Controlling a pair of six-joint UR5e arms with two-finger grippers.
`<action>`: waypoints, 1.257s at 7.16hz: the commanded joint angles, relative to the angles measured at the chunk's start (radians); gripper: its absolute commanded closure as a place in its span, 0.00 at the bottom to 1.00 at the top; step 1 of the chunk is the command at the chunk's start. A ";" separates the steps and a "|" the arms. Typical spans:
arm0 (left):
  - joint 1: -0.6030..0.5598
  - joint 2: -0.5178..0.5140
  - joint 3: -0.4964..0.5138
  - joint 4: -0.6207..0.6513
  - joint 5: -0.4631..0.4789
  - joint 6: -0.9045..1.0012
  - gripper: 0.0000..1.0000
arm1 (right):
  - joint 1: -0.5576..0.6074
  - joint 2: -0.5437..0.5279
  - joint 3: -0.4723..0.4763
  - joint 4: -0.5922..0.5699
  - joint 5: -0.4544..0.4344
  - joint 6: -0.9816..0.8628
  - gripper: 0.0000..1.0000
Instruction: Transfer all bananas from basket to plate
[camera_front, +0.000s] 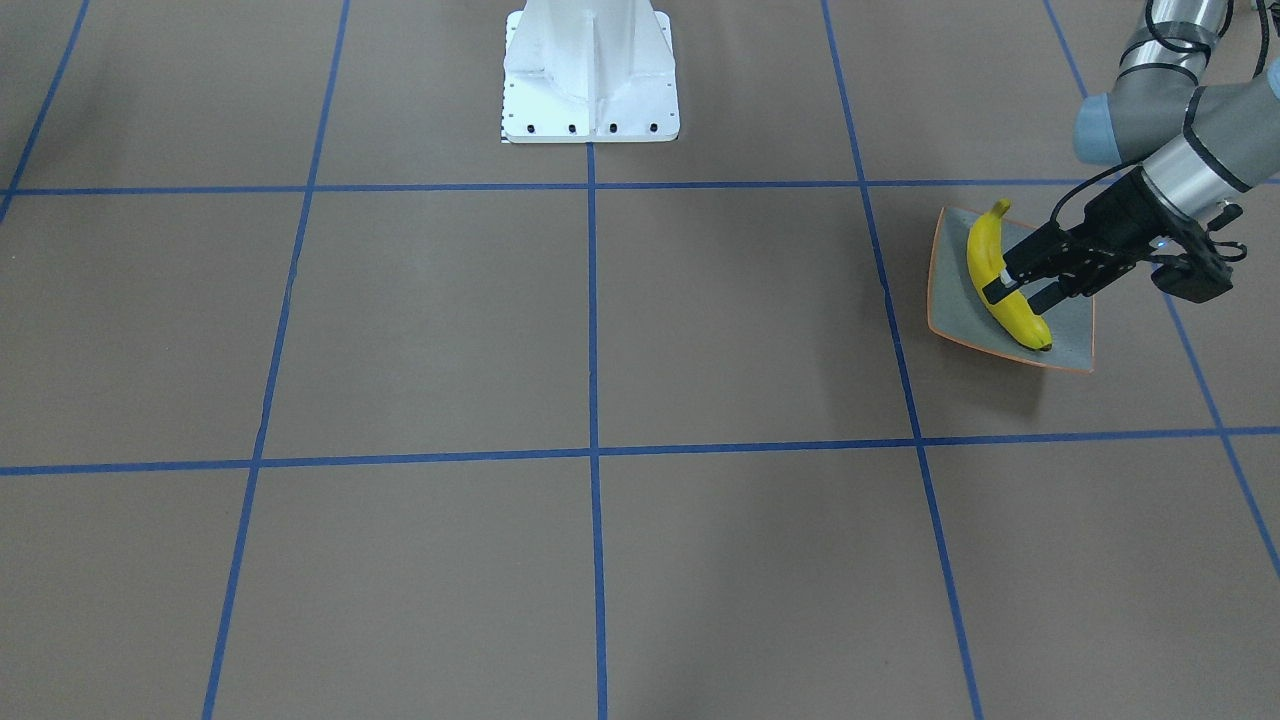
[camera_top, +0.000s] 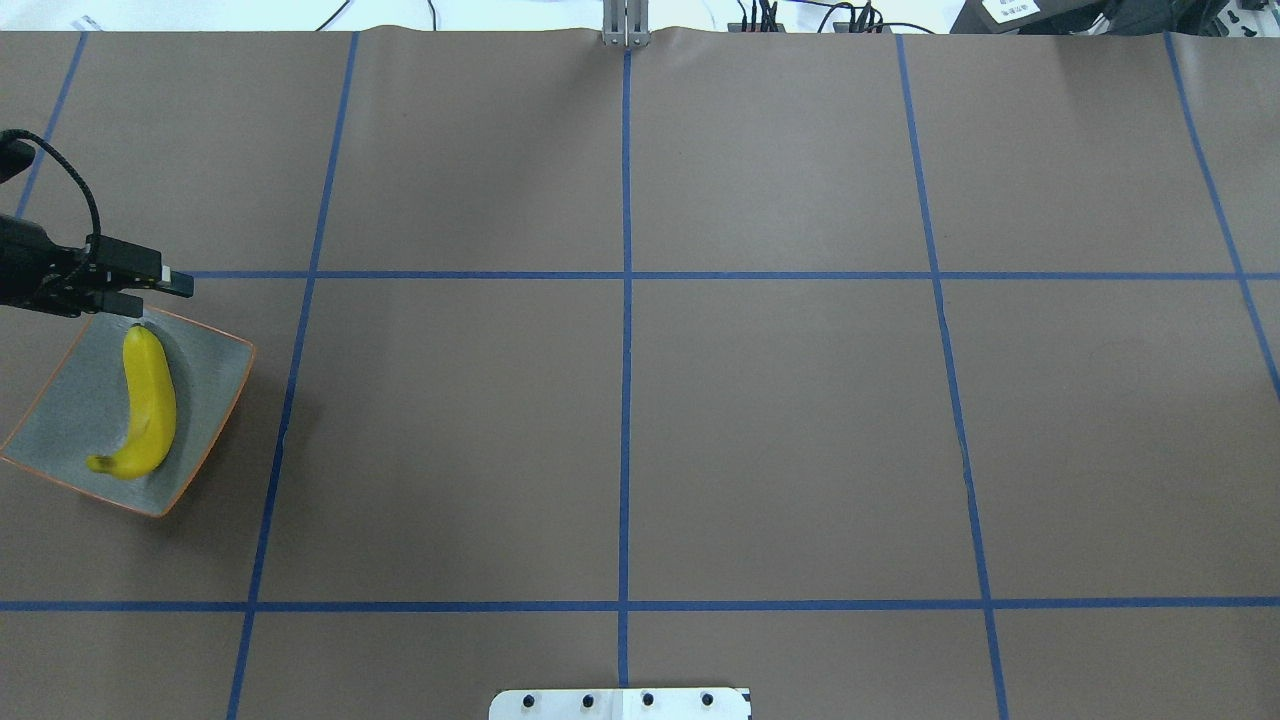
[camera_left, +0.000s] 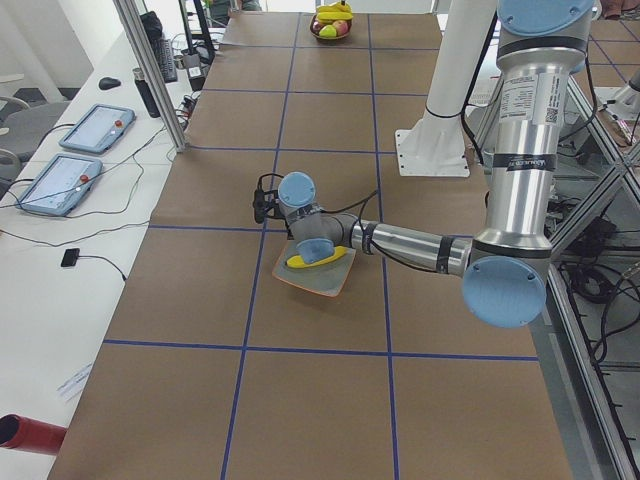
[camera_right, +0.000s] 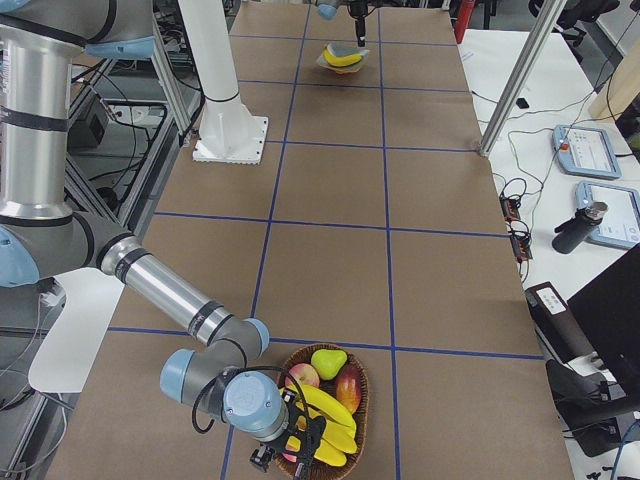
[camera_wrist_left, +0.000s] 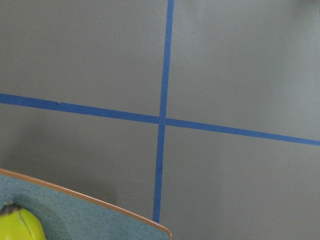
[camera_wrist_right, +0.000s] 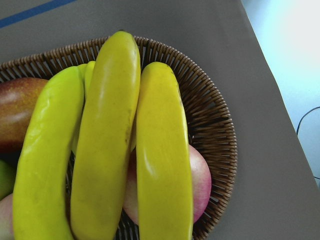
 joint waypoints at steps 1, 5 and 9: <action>0.000 0.003 -0.001 0.000 0.000 0.000 0.12 | -0.006 0.008 -0.001 -0.001 0.018 0.020 0.01; 0.000 0.003 -0.001 0.000 0.000 0.000 0.12 | -0.037 0.016 -0.014 -0.001 0.018 0.023 0.02; -0.002 0.004 -0.003 0.000 0.000 0.000 0.12 | -0.052 0.016 -0.040 -0.001 0.012 0.022 0.13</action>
